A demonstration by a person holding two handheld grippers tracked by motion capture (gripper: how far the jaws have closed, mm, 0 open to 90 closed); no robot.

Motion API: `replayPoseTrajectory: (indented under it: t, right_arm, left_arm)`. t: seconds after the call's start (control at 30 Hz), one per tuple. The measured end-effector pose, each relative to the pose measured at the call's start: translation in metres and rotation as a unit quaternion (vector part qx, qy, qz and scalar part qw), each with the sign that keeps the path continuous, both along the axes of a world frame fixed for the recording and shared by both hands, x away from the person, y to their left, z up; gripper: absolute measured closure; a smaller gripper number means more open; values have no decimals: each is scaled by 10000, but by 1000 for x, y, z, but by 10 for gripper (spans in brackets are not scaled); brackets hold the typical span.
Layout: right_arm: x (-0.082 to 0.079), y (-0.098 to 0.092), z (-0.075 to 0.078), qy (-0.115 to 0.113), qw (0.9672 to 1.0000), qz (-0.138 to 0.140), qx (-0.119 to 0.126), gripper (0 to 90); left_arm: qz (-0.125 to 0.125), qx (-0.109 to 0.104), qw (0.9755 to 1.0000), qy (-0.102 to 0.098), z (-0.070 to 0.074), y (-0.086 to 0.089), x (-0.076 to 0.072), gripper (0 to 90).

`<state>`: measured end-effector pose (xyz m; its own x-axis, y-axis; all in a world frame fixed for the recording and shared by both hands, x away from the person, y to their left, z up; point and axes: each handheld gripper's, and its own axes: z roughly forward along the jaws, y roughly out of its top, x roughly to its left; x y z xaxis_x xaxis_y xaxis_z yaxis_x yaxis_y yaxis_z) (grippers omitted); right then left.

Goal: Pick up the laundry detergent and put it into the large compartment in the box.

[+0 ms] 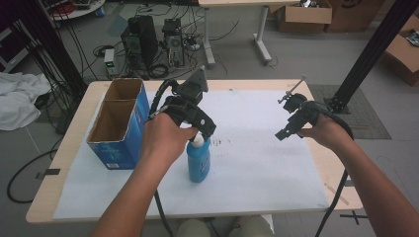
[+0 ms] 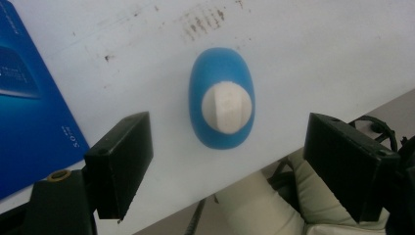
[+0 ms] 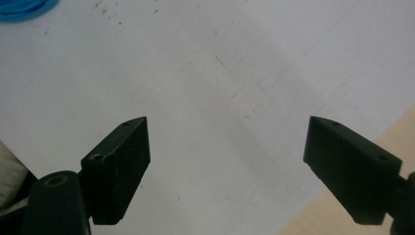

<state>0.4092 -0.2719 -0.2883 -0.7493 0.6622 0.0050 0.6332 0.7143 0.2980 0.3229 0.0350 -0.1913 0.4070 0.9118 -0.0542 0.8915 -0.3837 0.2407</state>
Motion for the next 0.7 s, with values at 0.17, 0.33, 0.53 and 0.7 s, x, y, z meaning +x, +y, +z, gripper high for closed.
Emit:
replayPoseTrajectory:
  t: [0.17,0.33,0.53,0.7]
  right_arm:
    - [1,-1,0,7,10000,-9,-19,174]
    - [1,-1,-1,15,10000,0,-22,173]
    - [2,0,-3,53,10000,21,-20,179]
    - [3,0,-5,75,10000,19,-27,179]
  left_arm:
    - [78,5,10000,36,-4,-1,7,194]
    - [58,-66,9998,161,-9,0,14,195]
    - [-23,44,9995,306,-21,-3,20,195]
    - [-51,86,9993,369,-30,-7,24,195]
